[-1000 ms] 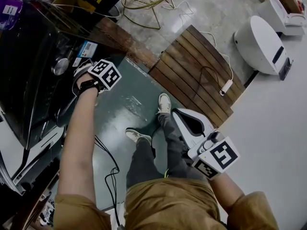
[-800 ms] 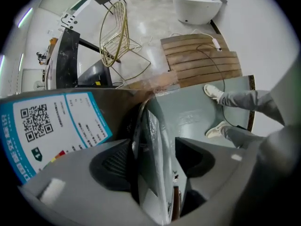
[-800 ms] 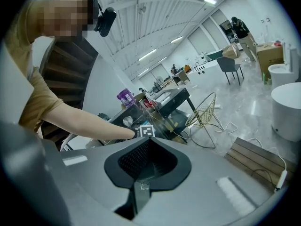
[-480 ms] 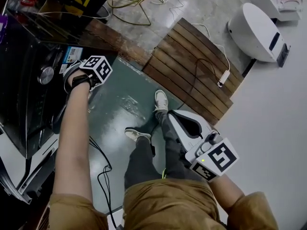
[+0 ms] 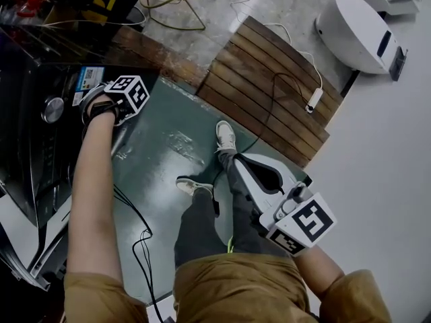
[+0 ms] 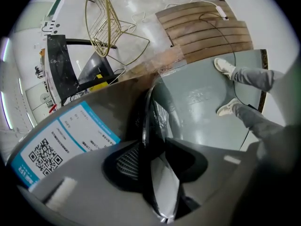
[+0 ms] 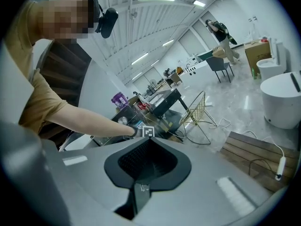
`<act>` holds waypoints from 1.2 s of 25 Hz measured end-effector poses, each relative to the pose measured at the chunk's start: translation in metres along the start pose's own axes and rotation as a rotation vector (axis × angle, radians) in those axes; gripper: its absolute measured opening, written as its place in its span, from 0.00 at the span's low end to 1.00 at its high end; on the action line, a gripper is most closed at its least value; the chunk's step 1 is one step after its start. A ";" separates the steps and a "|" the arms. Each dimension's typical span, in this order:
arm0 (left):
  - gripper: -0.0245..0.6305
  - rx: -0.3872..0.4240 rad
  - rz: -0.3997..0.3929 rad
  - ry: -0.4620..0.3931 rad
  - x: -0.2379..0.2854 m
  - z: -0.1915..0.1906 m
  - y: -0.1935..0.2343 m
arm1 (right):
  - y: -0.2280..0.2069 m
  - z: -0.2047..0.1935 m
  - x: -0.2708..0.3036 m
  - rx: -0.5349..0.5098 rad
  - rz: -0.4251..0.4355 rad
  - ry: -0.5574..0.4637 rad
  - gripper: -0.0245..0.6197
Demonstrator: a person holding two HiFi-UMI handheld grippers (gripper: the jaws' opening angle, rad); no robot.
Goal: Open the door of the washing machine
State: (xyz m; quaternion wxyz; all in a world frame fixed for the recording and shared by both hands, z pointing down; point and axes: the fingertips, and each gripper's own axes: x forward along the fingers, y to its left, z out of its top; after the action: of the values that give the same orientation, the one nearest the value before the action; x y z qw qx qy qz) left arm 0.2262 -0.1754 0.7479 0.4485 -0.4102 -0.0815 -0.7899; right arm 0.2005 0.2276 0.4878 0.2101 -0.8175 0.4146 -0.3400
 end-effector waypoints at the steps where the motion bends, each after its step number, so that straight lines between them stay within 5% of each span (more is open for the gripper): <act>1: 0.35 0.002 -0.001 0.005 0.000 0.000 -0.001 | 0.002 -0.002 0.000 0.003 0.003 -0.001 0.05; 13: 0.33 -0.020 0.012 -0.062 -0.004 0.001 0.000 | 0.024 -0.020 0.012 0.024 0.060 0.027 0.05; 30: 0.29 -0.113 -0.098 -0.170 -0.011 0.003 -0.003 | 0.052 -0.024 0.023 0.020 0.106 0.043 0.05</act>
State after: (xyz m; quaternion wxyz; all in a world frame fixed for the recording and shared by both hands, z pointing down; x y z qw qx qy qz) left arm 0.2283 -0.1651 0.7431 0.3769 -0.4960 -0.0944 -0.7766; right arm 0.1650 0.1772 0.4805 0.2270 -0.7847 0.4584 -0.3501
